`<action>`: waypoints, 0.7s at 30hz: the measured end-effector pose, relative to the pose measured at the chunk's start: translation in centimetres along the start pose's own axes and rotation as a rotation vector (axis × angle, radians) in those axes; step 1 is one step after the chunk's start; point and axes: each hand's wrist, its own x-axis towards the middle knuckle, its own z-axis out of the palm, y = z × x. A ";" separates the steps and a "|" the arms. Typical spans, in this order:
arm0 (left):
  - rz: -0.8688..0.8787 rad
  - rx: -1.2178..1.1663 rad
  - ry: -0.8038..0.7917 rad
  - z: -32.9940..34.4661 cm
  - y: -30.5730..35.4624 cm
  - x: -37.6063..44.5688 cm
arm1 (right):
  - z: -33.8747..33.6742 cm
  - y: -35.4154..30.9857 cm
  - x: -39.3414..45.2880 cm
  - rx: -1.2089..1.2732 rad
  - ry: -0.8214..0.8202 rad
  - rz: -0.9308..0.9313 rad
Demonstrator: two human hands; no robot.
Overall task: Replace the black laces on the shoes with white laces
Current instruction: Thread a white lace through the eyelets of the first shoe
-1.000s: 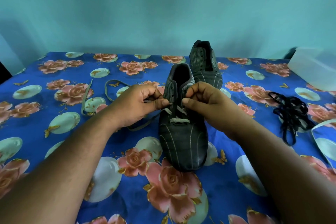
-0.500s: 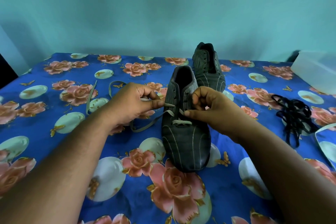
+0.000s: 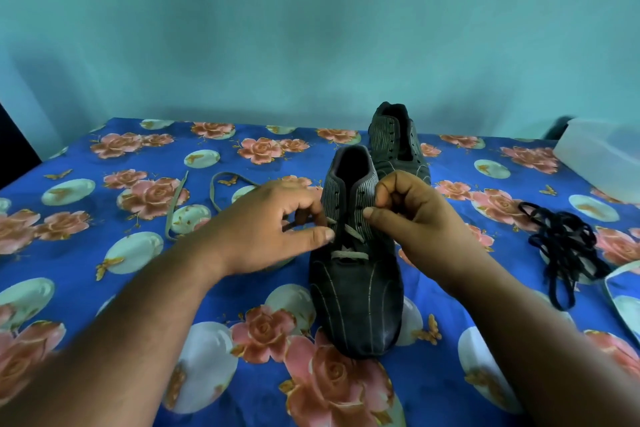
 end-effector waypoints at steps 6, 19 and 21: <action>-0.126 -0.021 -0.010 -0.2 -0.3 -0.1 | 0.1 -0.4 -0.1 -0.021 0.012 -0.091; 0.067 -0.256 0.049 -0.5 0.8 -0.3 | 1.2 -0.2 -0.6 -0.496 -0.120 -0.154; 0.082 -0.295 0.035 -0.2 0.9 -0.1 | 1.7 -0.4 -0.6 -0.573 -0.093 -0.175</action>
